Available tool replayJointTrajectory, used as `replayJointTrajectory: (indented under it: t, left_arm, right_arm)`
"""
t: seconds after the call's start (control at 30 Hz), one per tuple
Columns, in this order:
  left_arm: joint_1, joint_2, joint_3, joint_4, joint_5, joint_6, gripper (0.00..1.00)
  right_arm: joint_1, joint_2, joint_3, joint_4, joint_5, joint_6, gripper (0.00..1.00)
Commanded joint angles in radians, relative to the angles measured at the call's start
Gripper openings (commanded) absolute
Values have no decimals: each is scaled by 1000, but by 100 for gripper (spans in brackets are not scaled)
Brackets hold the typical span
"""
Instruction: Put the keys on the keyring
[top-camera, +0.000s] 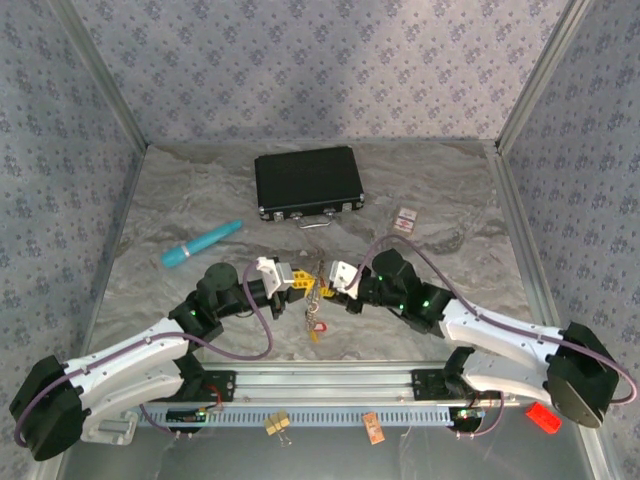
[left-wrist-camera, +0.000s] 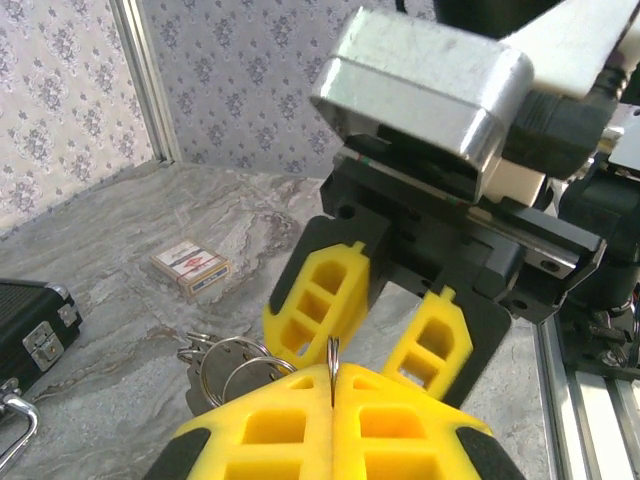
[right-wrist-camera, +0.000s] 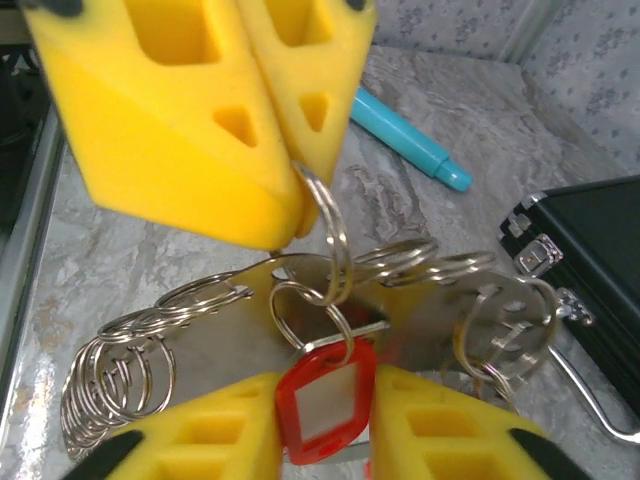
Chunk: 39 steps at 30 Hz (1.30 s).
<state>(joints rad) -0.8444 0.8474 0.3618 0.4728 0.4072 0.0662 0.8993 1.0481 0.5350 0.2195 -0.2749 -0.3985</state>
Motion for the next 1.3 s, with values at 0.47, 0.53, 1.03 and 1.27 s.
replayJointTrajectory:
  t: [0.47,0.53,1.03,1.27]
  left_arm:
    - [1,1,61,-12,-48,12,0]
    - [0,-2,61,-24,-47,15,0]
    - [1,11,81,-120,-84,38,14]
    - [0,-45,46,-114,-175,14,71]
  right_arm:
    - [11,-58,30,-39,125,8,0]
    - [11,-59,35,-37,134,8,0]
    - [24,-112,101,-116,157,-30,0]
    - [30,-99,159,-186,220,-27,0]
